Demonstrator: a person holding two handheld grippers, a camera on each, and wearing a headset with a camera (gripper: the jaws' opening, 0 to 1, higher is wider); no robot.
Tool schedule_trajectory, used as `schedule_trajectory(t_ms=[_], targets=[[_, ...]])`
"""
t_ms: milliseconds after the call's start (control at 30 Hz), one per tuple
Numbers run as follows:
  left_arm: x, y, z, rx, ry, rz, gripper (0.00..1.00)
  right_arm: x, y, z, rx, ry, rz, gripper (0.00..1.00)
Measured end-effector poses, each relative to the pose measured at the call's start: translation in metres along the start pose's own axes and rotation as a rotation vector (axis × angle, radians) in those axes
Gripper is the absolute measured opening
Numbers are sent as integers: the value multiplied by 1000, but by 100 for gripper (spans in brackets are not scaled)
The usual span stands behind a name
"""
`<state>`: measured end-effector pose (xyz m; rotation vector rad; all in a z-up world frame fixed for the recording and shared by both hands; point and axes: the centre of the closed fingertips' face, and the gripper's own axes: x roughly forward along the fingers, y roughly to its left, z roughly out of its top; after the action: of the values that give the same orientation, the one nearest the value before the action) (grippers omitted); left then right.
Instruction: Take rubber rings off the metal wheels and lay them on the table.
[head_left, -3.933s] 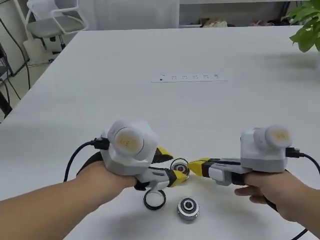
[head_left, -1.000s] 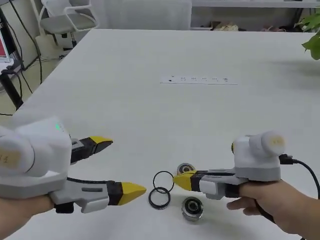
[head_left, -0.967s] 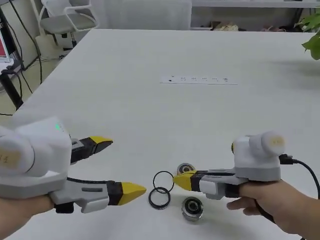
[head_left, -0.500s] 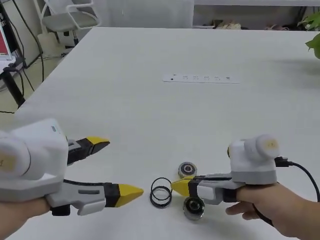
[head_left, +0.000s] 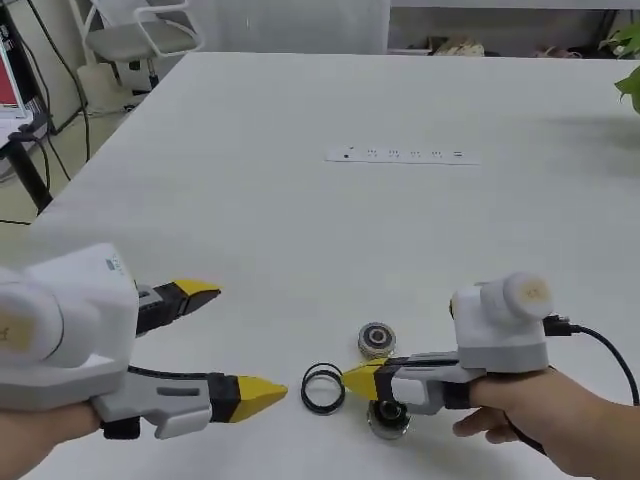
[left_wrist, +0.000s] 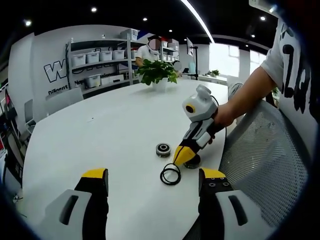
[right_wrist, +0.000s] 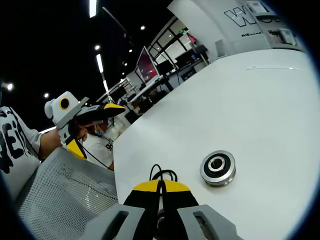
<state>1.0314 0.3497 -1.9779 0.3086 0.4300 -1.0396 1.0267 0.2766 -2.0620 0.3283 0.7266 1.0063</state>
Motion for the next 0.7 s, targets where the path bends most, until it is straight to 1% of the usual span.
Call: schedule_trajectory(t_ms=[367,633,700], targets=[[-1,-2,-1,-2,4,0,71,3,1,-4,-17,17,-5,0],[0,-3,-1,2,11,-4,71,4,1,-5,-50,21,-14,0],[0,-4,-1,3,13,-6,71,4,1,-5,-68,25,-16,0]])
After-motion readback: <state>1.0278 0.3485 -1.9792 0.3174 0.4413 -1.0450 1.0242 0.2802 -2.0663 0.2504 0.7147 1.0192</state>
